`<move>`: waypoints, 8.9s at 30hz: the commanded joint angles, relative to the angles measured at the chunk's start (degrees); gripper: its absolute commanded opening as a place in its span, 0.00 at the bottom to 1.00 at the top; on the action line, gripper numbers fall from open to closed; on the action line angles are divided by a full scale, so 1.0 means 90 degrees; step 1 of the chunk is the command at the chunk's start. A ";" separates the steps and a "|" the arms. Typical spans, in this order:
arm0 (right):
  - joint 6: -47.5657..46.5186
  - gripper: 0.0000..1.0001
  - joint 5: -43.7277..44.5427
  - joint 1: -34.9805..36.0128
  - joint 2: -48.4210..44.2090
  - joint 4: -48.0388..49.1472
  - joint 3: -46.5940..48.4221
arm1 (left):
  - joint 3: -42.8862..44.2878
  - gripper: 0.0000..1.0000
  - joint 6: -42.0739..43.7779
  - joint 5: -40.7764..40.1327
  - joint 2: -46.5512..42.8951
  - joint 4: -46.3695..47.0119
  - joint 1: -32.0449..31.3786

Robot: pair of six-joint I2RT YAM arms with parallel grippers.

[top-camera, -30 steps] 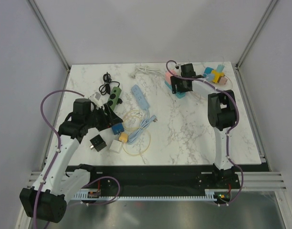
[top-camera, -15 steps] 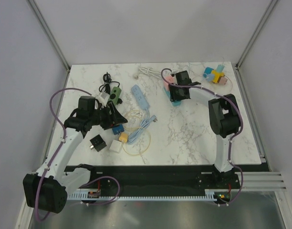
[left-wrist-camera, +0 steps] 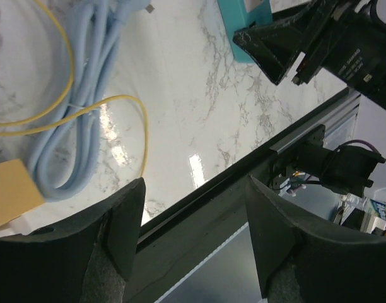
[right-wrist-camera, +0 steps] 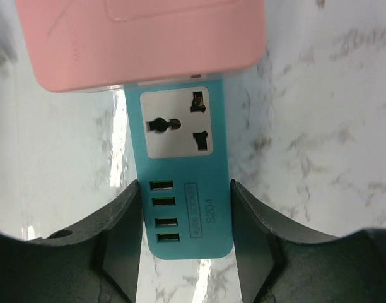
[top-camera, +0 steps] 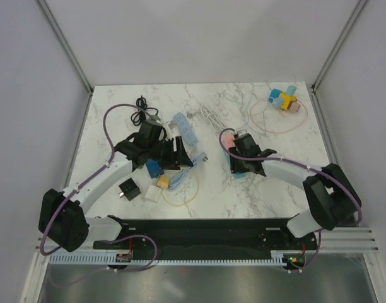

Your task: Pull the plug off the socket

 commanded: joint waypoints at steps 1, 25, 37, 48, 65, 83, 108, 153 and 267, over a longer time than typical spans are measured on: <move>0.0676 0.04 -0.0056 0.0153 -0.0877 0.0309 -0.0617 | 0.0642 0.72 -0.0608 -0.0538 0.0492 0.0369 -0.0551; 0.1272 0.98 0.0051 -0.1603 -0.3066 -0.0832 -0.1116 | 0.4274 0.81 -0.2123 -0.2510 0.3802 -0.0665 -0.2466; 0.1038 0.98 -0.0770 -0.1936 -0.3321 -0.0764 -0.1400 | 0.5887 1.00 -0.2485 -0.3566 0.5219 -0.1740 -0.2769; 0.0940 0.98 -0.1189 -0.1936 -0.3204 -0.0569 -0.1497 | 0.6854 1.00 -0.2251 -0.3713 0.6195 -0.2014 -0.2672; 0.1164 0.89 -0.3864 -0.1946 -0.2052 0.1225 -0.1858 | 0.6047 0.02 -0.0815 -0.2317 0.5484 -0.0804 -0.2457; 0.2209 0.61 -0.4608 -0.1936 -0.1427 0.3941 -0.2669 | 0.3243 0.02 -0.1361 -0.0569 0.3511 0.2213 -0.2095; 0.2102 0.00 -0.3143 -0.1985 -0.0948 0.2761 -0.2249 | 0.0723 0.02 -0.2785 0.1755 0.2339 0.5665 -0.1461; 0.1594 0.00 -0.3006 -0.1292 0.2106 0.2362 0.1966 | -0.1368 0.42 -0.0630 -0.2111 0.0395 0.0838 -0.1246; 0.0052 0.16 -0.3244 -0.5072 0.2579 0.2303 0.2939 | -0.0392 0.88 0.0572 0.0643 -0.0112 0.1082 -0.0855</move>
